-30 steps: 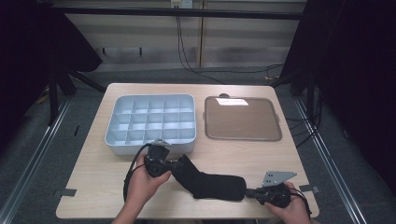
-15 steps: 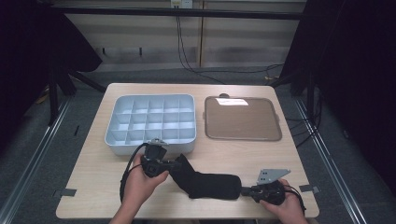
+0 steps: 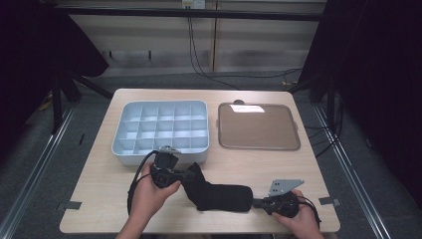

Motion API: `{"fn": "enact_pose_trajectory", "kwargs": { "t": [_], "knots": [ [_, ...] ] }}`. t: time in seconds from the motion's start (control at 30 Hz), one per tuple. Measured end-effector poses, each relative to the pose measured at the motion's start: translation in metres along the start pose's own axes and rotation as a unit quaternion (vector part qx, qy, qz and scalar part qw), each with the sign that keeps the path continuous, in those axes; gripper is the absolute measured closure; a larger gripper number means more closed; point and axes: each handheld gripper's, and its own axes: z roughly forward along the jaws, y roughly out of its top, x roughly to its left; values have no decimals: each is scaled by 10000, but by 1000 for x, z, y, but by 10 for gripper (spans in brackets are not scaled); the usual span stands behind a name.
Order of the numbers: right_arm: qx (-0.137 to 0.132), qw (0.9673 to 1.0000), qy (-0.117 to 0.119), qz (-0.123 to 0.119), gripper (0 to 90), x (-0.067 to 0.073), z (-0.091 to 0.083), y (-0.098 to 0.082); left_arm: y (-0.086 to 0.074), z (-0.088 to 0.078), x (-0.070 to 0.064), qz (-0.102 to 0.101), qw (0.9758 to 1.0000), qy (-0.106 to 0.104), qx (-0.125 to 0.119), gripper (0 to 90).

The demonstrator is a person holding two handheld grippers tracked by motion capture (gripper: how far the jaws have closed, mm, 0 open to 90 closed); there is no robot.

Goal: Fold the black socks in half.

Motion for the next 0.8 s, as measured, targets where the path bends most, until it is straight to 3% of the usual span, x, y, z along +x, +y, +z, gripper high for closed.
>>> {"fn": "enact_pose_trajectory", "kwargs": {
  "t": [0.8],
  "knots": [
    [3, 9998, 145, -104, 897, 2, 13, 12, 6, -2, -10, 47, 10000, -35, 5, 829]
  ]
}}
